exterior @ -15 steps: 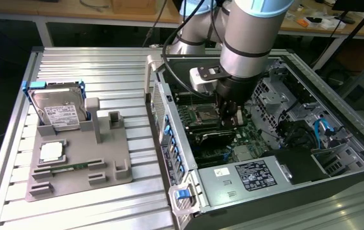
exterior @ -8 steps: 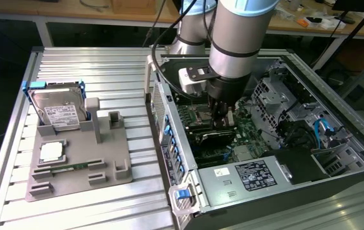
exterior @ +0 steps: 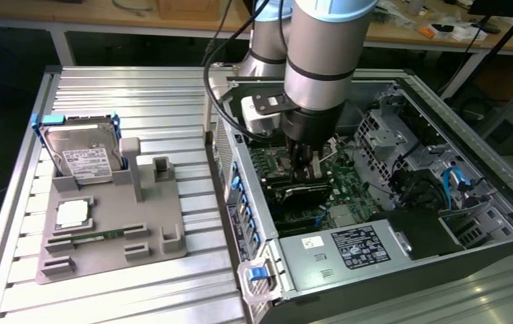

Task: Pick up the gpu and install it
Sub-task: 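Press down on the gpu until it lock into place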

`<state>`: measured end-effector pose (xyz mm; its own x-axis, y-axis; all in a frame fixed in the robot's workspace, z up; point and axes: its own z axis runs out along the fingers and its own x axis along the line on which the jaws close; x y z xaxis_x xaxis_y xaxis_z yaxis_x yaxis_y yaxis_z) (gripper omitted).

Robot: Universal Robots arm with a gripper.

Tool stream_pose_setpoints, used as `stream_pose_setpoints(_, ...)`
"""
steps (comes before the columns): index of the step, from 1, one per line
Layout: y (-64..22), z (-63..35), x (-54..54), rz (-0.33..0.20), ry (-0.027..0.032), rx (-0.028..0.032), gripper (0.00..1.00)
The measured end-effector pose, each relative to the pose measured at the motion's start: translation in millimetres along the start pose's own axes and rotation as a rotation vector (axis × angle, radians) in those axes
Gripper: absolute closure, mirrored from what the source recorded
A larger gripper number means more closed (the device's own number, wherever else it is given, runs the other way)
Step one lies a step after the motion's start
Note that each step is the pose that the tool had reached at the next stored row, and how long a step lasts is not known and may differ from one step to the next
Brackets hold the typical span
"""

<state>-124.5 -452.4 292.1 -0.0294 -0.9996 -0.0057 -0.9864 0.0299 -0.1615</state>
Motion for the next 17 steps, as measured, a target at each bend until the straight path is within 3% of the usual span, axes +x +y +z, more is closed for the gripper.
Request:
stream_pose_setpoints(5,1.8,0.1,0.0,0.008,-0.0037,-0.0016,0.89)
stream_pose_setpoints(6,1.9,0.2,0.0,0.012,-0.0090,-0.0024,0.89)
stream_pose_setpoints(9,1.8,0.1,0.0,0.026,-0.0347,-0.0083,0.89)
stream_pose_setpoints(10,1.8,0.1,0.0,0.030,-0.0436,-0.0121,0.89)
stream_pose_setpoints(11,1.8,0.1,0.0,0.036,-0.0512,-0.0209,0.89)
stream_pose_setpoints(12,1.9,0.7,0.1,0.042,-0.0515,-0.0288,0.89)
stream_pose_setpoints(17,3.9,2.9,1.5,0.046,-0.0499,-0.0422,0.89)
